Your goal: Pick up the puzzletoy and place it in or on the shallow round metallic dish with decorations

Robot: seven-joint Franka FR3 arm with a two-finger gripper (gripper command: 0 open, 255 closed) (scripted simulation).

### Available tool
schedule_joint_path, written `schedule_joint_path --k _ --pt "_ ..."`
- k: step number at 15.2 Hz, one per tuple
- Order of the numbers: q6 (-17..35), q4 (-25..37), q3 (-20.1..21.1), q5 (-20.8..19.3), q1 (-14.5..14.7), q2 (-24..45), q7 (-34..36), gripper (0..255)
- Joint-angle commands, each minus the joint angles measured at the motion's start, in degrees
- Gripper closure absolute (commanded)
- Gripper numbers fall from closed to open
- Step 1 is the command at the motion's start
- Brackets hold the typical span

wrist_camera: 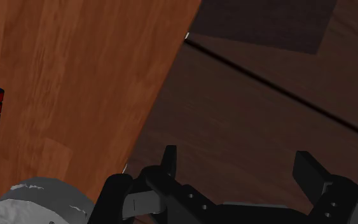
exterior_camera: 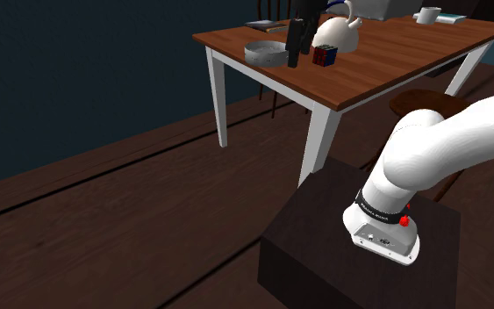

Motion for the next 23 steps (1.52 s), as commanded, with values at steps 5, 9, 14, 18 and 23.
schedule_joint_path --k 5,9,14,18,23 --pt "0.6 -0.1 -5.4 -2.9 -1.4 1.0 -6.1 0" --pt "1.5 0.9 -10.8 -5.7 -2.8 3.1 -12.1 0" --pt "2.8 3.7 -17.4 -8.5 -4.2 7.4 -19.7 0" --pt "4.0 7.1 -22.7 -9.9 -4.9 12.1 -25.8 0" --pt "5.4 12.8 -29.5 -10.1 -5.2 19.5 -33.8 0"
